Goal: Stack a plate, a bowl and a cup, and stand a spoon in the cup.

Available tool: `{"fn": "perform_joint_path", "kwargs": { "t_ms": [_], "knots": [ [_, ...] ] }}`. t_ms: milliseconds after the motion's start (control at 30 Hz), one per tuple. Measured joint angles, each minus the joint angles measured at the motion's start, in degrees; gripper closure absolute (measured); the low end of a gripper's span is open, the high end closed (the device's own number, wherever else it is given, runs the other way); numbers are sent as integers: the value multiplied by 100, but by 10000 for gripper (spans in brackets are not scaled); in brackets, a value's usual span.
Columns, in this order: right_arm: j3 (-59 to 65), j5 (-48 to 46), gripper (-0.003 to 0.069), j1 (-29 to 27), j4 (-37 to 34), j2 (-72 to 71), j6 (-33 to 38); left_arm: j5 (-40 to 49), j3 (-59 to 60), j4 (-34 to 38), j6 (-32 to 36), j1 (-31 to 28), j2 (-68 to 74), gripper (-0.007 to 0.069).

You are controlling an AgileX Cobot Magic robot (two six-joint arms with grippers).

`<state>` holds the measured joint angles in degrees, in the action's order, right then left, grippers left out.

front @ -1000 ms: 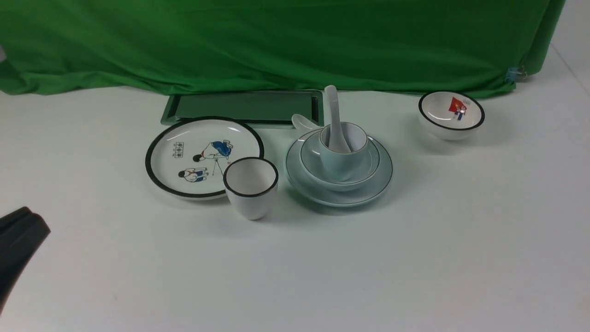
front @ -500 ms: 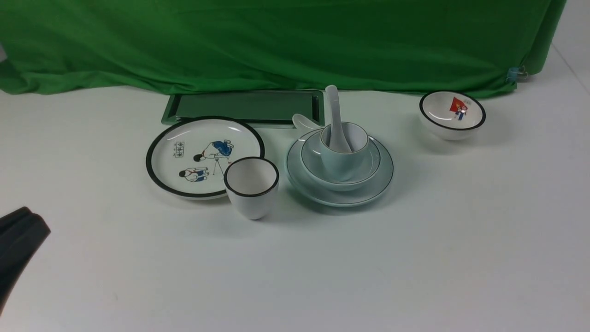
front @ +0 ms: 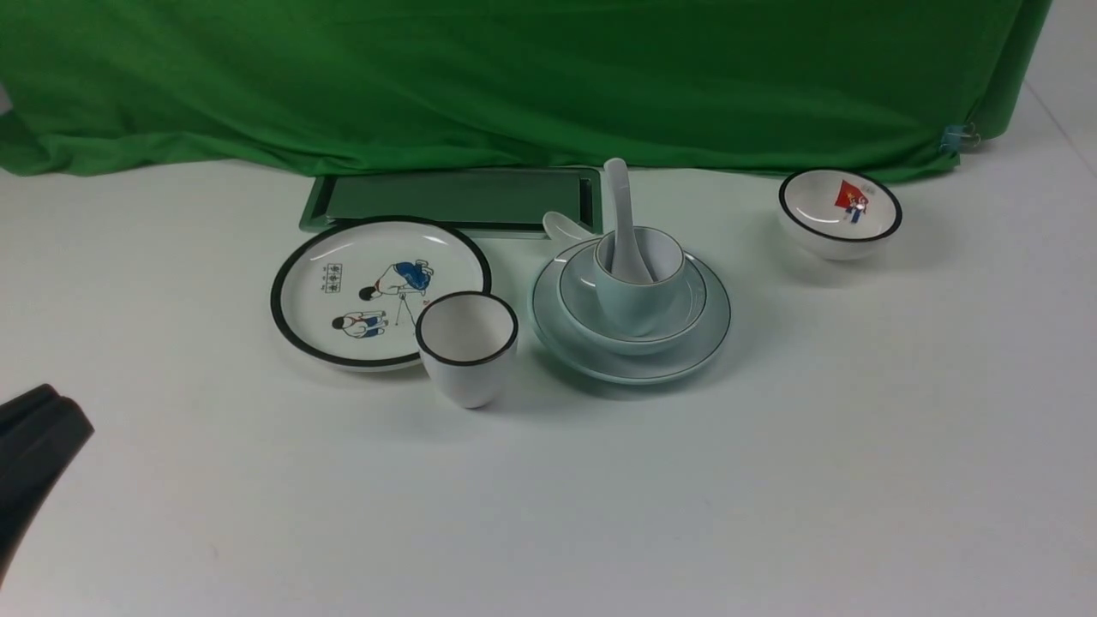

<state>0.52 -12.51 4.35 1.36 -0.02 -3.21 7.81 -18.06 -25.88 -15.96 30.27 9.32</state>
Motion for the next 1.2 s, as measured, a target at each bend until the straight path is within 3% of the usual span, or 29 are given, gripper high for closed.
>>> {"fn": "perform_joint_path", "kwargs": {
  "t_ms": [433, 767, 900, 1033, 1200],
  "knots": [
    [0, 0, 625, 0, -6, 0, -15, 0, 0, 0, 0, 0, 0, 656],
    [0, 0, 607, 0, -6, 0, -15, -372, 918, 19, 0, -222, -428, 656],
    [0, 0, 595, 0, -6, 0, -15, -205, 1451, 800, 459, -791, -708, 656],
    [0, -6, 587, 0, -6, 0, -15, -364, 1820, 2170, 1630, -1467, -833, 656],
    [0, -2, 571, 0, -6, 0, -15, -517, 1843, 2515, 1928, -2057, -858, 656]
  ]
}}
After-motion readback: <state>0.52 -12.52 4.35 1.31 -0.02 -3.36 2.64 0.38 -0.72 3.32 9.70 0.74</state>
